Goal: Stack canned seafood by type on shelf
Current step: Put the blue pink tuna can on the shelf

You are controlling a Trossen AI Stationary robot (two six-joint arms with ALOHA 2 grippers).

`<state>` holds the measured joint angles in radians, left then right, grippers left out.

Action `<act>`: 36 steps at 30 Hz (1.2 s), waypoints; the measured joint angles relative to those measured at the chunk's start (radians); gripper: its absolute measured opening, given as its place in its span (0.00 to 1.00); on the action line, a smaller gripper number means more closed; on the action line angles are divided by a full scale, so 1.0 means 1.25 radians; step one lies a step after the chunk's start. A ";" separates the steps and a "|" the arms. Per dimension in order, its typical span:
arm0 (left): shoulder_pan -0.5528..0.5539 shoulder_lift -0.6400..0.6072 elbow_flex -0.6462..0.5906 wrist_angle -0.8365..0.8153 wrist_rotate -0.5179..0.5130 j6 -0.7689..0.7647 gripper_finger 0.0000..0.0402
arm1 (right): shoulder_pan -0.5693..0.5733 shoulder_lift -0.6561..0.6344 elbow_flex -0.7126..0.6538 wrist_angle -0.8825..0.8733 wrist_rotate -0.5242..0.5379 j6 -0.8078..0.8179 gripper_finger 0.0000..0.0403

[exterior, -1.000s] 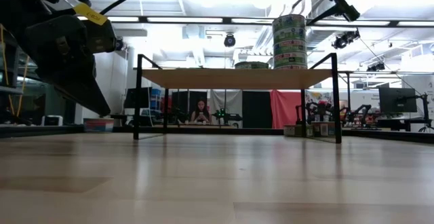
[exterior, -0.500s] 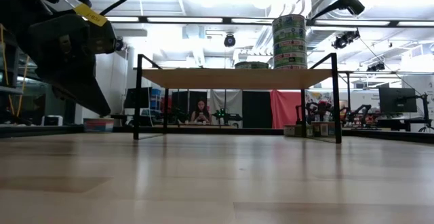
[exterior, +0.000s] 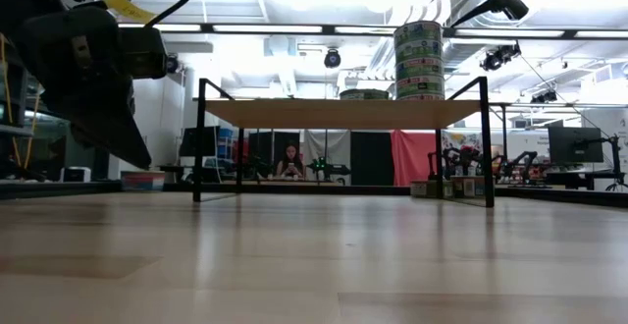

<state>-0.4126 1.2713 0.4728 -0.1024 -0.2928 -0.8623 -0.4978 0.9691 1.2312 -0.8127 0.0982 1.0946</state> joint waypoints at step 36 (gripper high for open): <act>0.011 0.000 0.000 0.095 -0.003 -0.015 0.00 | 0.006 -0.018 -0.001 -0.455 -0.226 -0.315 0.64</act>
<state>-0.3987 1.2713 0.4725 0.0162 -0.2963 -0.8813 -0.4903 0.9464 1.2297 -1.3809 -0.1848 0.7007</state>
